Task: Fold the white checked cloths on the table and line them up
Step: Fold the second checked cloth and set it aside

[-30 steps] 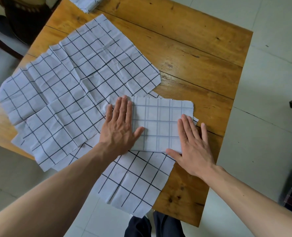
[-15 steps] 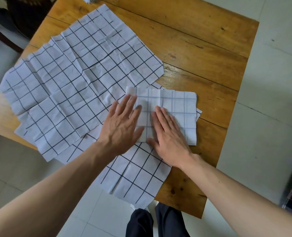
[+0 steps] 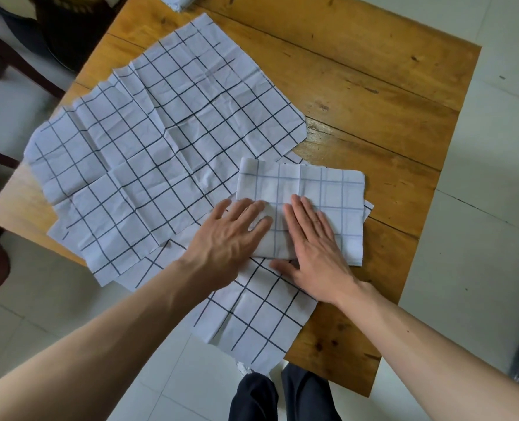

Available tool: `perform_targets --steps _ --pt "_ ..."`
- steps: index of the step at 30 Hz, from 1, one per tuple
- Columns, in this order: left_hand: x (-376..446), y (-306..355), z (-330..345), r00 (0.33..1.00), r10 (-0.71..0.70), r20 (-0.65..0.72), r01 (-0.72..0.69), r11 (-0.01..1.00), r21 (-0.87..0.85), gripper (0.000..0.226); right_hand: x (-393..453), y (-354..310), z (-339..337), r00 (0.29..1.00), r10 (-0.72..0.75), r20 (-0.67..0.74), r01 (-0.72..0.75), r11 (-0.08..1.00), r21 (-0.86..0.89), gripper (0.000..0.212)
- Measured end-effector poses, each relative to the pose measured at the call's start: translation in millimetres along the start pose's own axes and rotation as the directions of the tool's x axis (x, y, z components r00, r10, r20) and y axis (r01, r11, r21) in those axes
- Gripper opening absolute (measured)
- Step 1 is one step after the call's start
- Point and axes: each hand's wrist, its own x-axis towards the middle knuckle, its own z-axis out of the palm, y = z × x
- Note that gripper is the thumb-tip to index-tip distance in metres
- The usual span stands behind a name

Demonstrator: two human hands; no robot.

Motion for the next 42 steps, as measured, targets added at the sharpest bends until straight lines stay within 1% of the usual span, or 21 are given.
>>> perform_targets --steps 2,4,6,7,8,9,11,13,15,16,17,18,20,24,28,31,33,35,37,39,42 --pt "0 2 3 0.999 -0.008 -0.044 0.008 1.000 0.012 0.082 -1 0 0 1.000 -0.005 -0.010 0.005 1.000 0.016 0.104" --pt "-3 2 9 0.984 -0.027 -0.175 0.022 0.999 -0.036 0.068 -1 0 1 1.000 -0.006 -0.024 0.007 0.999 0.044 0.104" --pt "-7 4 12 0.931 -0.148 -0.335 0.100 0.983 -0.157 0.060 -1 0 2 0.999 -0.004 -0.041 0.007 0.998 0.063 0.104" --pt "-9 8 10 0.892 -0.275 -0.359 0.183 0.946 -0.269 0.064 -1 1 3 0.999 -0.002 -0.051 0.005 0.998 0.064 0.104" --pt "-10 12 6 0.843 -0.427 -0.326 0.281 0.868 -0.410 0.070 -1 1 3 0.998 0.001 -0.058 0.003 0.998 0.062 0.103" --pt "-11 17 1 0.790 -0.564 -0.241 0.365 0.748 -0.554 0.075 -2 0 5 0.998 0.004 -0.066 0.000 0.998 0.055 0.100" --pt "-10 25 -10 0.695 -0.719 -0.011 0.462 0.458 -0.760 0.078 -4 -1 9 0.995 0.014 -0.097 -0.011 0.999 0.036 0.090" --pt "-7 31 -12 0.657 -0.734 0.169 0.451 0.204 -0.869 0.076 -4 -5 13 0.990 0.042 -0.135 -0.041 0.999 0.012 0.079" --pt "-3 34 -12 0.641 -0.699 0.317 0.411 -0.036 -0.911 0.071 -3 -10 14 0.987 0.080 -0.139 -0.080 0.997 0.006 0.069" --pt "-1 37 -14 0.633 -0.684 0.361 0.389 -0.122 -0.913 0.070 -3 -12 14 0.986 0.093 -0.137 -0.093 0.996 0.008 0.067" --pt "1 39 -18 0.627 -0.680 0.381 0.364 -0.176 -0.915 0.069 -4 -14 14 0.984 0.098 -0.149 -0.098 0.995 0.005 0.066" --pt "3 42 -21 0.625 -0.686 0.373 0.338 -0.194 -0.921 0.065 -5 -16 13 0.981 0.096 -0.171 -0.098 0.995 -0.004 0.066" --pt "7 48 -29 0.608 -0.724 0.326 0.301 -0.170 -0.938 0.049 -7 -17 13 0.976 0.089 -0.199 -0.094 0.995 -0.016 0.065" --pt "14 54 -33 0.546 -0.800 0.247 0.414 0.002 -0.910 0.018 -6 -25 11 0.980 0.108 -0.164 -0.105 0.994 0.029 0.067" --pt "10 49 -38 0.572 -0.815 0.093 0.378 0.161 -0.912 0.005 -9 -31 -2 0.992 0.062 -0.111 -0.033 0.968 0.250 0.074" --pt "5 39 -51 0.620 -0.782 -0.070 0.317 0.331 -0.889 0.009 -14 -29 -28 0.968 0.036 -0.247 0.060 0.928 0.367 0.068" --pt "2 30 -63 0.643 -0.736 -0.211 0.252 0.464 -0.849 0.013 -13 -25 -54 0.933 0.043 -0.357 0.110 0.911 0.397 0.061" --pt "-1 20 -78 0.656 -0.680 -0.327 0.189 0.568 -0.801 0.010 -8 -22 -84 0.870 0.025 -0.493 0.172 0.921 0.351 0.066" --pt "-3 12 -95 0.665 -0.613 -0.426 0.137 0.661 -0.738 0.009 0 -21 -116 0.792 -0.032 -0.609 0.215 0.949 0.229 0.074" --pt "-5 5 -112 0.664 -0.526 -0.532 0.084 0.759 -0.646 0.009 7 -22 -145 0.743 -0.100 -0.662 0.208 0.974 0.086 0.076" --pt "-8 -1 -135 0.624 -0.363 -0.692 0.025 0.895 -0.446 0.010 15 -17 -176 0.694 -0.149 -0.705 0.151 0.987 -0.060 0.056"
